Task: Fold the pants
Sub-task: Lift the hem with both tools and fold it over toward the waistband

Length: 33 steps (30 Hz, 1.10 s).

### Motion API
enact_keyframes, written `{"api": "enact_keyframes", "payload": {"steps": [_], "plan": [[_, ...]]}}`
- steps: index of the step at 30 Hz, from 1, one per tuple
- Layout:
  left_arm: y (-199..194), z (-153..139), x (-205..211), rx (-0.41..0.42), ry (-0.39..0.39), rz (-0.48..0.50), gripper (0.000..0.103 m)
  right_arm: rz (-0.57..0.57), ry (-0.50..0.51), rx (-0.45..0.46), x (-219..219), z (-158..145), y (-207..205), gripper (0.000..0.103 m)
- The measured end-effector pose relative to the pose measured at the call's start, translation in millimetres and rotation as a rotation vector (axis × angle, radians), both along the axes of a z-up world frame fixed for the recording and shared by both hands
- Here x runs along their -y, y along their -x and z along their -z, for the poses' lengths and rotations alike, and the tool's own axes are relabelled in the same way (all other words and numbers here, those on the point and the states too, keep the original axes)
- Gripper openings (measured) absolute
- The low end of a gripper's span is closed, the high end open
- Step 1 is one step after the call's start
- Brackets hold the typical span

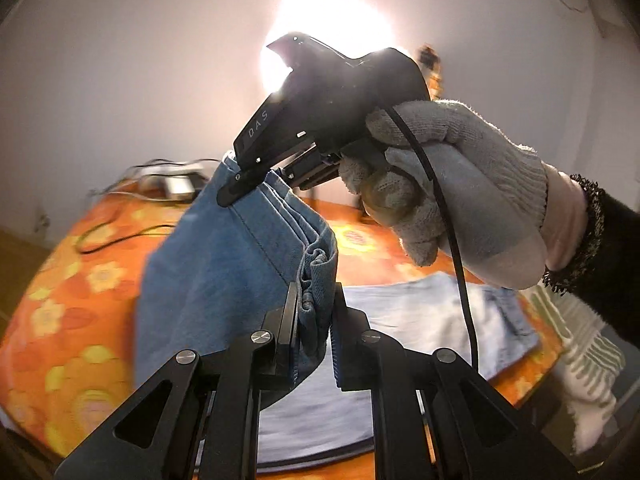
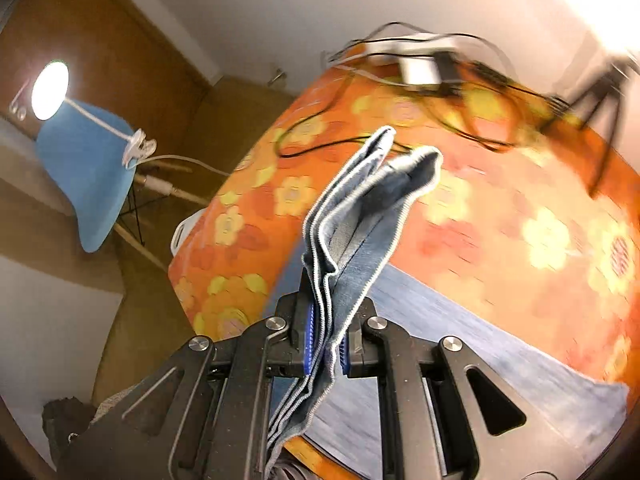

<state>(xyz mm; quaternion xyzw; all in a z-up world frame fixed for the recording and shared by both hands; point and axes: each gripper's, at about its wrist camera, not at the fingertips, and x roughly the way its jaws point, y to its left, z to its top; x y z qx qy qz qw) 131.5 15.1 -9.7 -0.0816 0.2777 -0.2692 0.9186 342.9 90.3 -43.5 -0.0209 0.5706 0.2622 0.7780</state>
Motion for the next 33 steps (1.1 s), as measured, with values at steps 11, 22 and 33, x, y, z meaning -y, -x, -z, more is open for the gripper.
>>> {"api": "enact_keyframes", "payload": {"steps": [11, 22, 33], "plan": [[16.0, 8.1, 146.0, -0.028, -0.049, 0.274, 0.011, 0.194, 0.017, 0.040, 193.1, -10.4, 37.4, 0.009], [28.9, 25.5, 249.6, -0.075, -0.022, 0.483, 0.011, 0.370, 0.032, 0.019, 350.3, 2.2, 79.3, 0.009], [46.4, 34.8, 315.8, -0.090, -0.015, 0.641, 0.011, 0.475, 0.066, 0.024, 442.0, 4.4, 113.9, 0.008]]}}
